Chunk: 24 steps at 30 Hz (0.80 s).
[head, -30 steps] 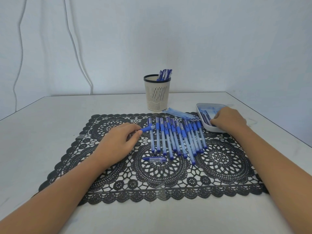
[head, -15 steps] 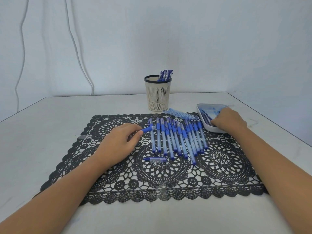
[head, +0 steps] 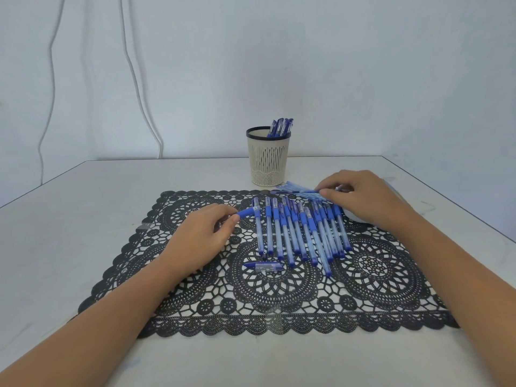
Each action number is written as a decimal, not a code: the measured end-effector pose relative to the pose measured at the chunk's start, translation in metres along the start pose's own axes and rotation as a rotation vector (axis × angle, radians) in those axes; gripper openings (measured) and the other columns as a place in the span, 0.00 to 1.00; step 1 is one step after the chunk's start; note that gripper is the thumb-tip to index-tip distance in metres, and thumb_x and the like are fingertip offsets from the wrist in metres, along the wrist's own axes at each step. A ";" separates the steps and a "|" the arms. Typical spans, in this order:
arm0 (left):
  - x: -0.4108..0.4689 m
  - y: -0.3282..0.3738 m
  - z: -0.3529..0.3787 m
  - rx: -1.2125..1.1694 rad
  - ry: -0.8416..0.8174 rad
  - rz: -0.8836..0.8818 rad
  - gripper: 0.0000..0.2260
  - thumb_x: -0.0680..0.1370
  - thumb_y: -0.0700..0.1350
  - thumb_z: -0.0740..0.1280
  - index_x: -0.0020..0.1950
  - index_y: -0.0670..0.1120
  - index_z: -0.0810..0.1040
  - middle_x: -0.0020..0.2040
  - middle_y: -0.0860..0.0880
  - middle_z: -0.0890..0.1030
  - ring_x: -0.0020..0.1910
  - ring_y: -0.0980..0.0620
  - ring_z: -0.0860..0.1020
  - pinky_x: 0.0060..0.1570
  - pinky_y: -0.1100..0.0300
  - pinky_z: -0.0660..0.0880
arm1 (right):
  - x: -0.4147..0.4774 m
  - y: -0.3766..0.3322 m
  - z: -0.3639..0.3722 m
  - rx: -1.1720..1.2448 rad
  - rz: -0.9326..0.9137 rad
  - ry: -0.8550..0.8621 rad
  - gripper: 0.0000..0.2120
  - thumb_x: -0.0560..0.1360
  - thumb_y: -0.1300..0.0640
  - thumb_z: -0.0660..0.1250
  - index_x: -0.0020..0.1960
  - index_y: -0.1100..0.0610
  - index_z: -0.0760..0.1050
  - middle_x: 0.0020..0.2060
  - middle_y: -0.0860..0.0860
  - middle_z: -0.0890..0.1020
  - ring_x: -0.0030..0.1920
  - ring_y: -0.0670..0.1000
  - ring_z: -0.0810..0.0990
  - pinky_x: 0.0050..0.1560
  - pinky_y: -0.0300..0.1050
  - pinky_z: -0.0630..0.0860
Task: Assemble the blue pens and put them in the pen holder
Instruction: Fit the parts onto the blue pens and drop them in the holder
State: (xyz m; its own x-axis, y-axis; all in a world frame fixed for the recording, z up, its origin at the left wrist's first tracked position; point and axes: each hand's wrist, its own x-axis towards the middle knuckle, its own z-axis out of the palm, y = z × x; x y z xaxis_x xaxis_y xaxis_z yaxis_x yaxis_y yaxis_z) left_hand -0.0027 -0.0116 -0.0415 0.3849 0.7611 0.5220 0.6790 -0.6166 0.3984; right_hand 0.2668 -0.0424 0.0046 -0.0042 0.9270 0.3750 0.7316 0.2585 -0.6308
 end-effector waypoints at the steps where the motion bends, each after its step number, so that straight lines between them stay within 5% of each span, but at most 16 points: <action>1: 0.000 0.000 0.000 0.000 -0.002 0.001 0.09 0.79 0.47 0.60 0.55 0.48 0.78 0.40 0.55 0.77 0.40 0.58 0.73 0.40 0.66 0.68 | -0.002 -0.002 0.002 0.004 -0.019 -0.010 0.05 0.74 0.57 0.67 0.45 0.47 0.80 0.42 0.42 0.80 0.43 0.39 0.75 0.40 0.24 0.67; 24: 0.000 0.001 -0.002 -0.035 -0.003 -0.013 0.08 0.79 0.47 0.60 0.52 0.48 0.77 0.35 0.56 0.75 0.35 0.58 0.72 0.36 0.71 0.66 | -0.007 -0.008 0.011 0.038 -0.091 -0.029 0.07 0.74 0.56 0.68 0.42 0.43 0.78 0.39 0.37 0.78 0.38 0.29 0.73 0.42 0.30 0.65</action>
State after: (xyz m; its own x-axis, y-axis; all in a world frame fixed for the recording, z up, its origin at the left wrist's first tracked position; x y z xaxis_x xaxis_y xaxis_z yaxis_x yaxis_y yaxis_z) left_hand -0.0030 -0.0125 -0.0397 0.3781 0.7701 0.5139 0.6617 -0.6130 0.4317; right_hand 0.2538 -0.0477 -0.0004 -0.0894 0.9067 0.4122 0.7007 0.3514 -0.6209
